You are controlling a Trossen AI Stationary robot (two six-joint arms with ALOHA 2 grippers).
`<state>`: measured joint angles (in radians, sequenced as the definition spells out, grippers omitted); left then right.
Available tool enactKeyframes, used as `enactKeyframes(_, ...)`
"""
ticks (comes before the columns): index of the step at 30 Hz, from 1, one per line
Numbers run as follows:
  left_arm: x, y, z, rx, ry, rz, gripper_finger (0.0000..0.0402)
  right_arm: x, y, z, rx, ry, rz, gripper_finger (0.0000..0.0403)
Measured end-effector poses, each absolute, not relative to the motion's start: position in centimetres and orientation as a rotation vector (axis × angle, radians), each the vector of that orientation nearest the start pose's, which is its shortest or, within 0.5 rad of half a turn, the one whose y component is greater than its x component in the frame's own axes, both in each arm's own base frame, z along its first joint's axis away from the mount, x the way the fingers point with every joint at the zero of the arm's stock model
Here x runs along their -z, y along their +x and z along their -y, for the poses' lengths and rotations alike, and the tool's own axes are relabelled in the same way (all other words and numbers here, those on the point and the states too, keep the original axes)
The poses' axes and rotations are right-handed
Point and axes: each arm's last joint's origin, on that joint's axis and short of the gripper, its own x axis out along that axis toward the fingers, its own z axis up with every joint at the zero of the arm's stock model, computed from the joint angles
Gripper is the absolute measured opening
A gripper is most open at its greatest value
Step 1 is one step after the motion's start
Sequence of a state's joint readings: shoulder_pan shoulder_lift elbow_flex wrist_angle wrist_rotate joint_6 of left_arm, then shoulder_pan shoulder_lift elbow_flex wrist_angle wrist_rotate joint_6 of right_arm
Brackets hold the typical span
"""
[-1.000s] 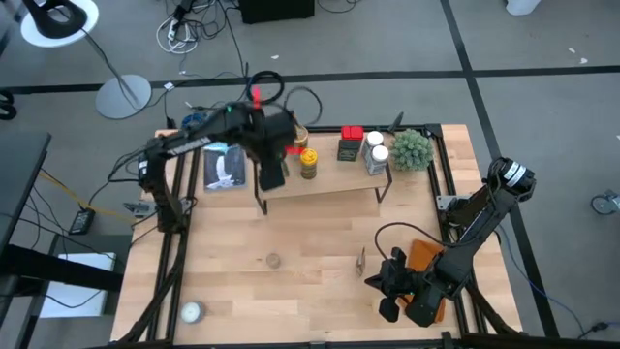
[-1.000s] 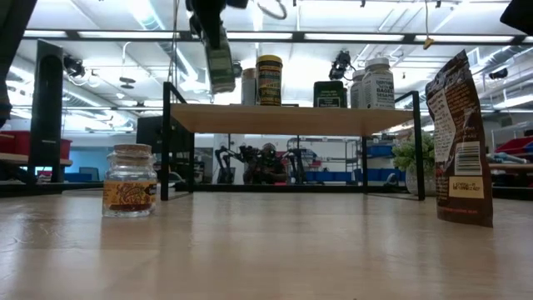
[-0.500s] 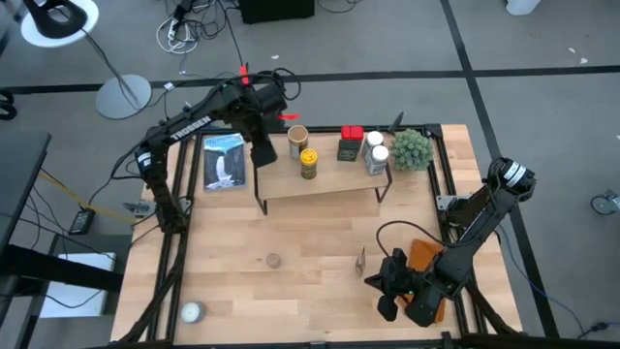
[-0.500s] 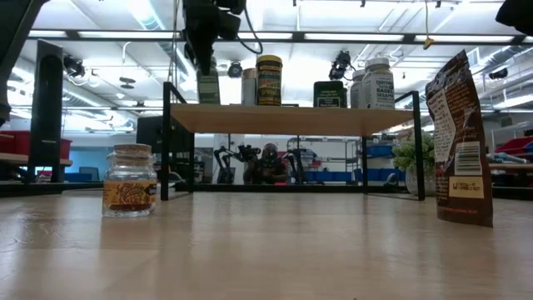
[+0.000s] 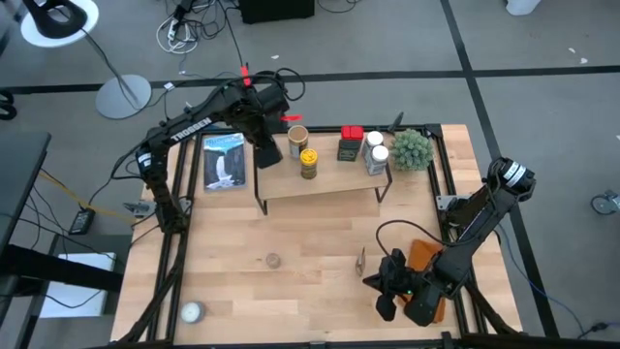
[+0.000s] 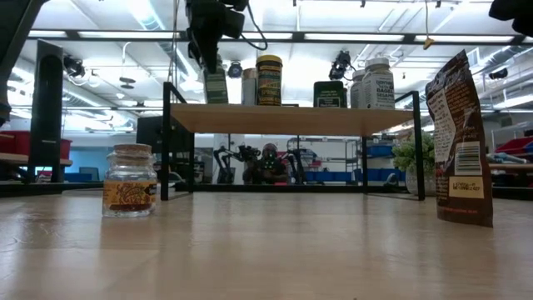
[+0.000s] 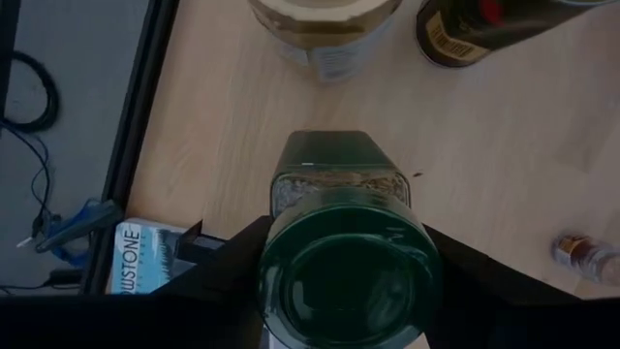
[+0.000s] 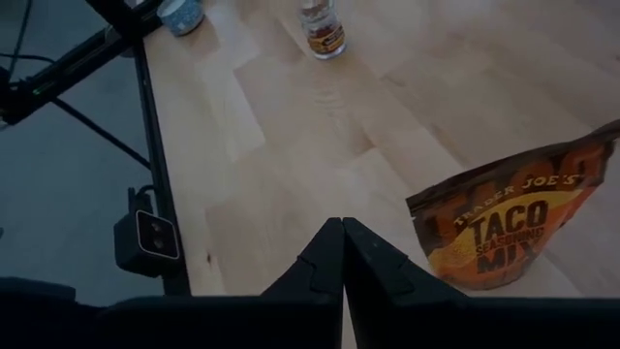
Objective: Shelf spices
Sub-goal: Put the green seasoning bottle on the shelf aligned with the other golden seasoning bottle
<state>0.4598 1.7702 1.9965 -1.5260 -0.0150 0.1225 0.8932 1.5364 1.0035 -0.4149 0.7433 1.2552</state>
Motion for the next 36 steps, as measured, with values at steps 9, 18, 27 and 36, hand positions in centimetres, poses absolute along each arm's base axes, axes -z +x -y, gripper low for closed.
enactKeyframes(9, -38.2, 29.3, -14.0, -0.31, -0.223, -1.286, 0.0215, -22.3, 20.7, -22.6, 0.254, 0.532, -0.599, 0.0006)
enactKeyframes(18, -37.9, 29.2, -14.0, -0.321, -0.241, -1.303, 0.0242, -22.3, 20.7, -22.6, 0.252, 0.534, -0.601, 0.0003)
enactKeyframes(27, -36.9, 29.2, -14.0, -0.3, -0.233, -1.35, 0.0246, -22.3, 20.7, -22.6, 0.249, 0.535, -0.605, 0.0007)
enactKeyframes(36, -38.5, 29.1, -14.0, -0.306, -0.212, -1.29, 0.0247, -22.3, 20.7, -22.6, 0.249, 0.535, -0.605, 0.0002)
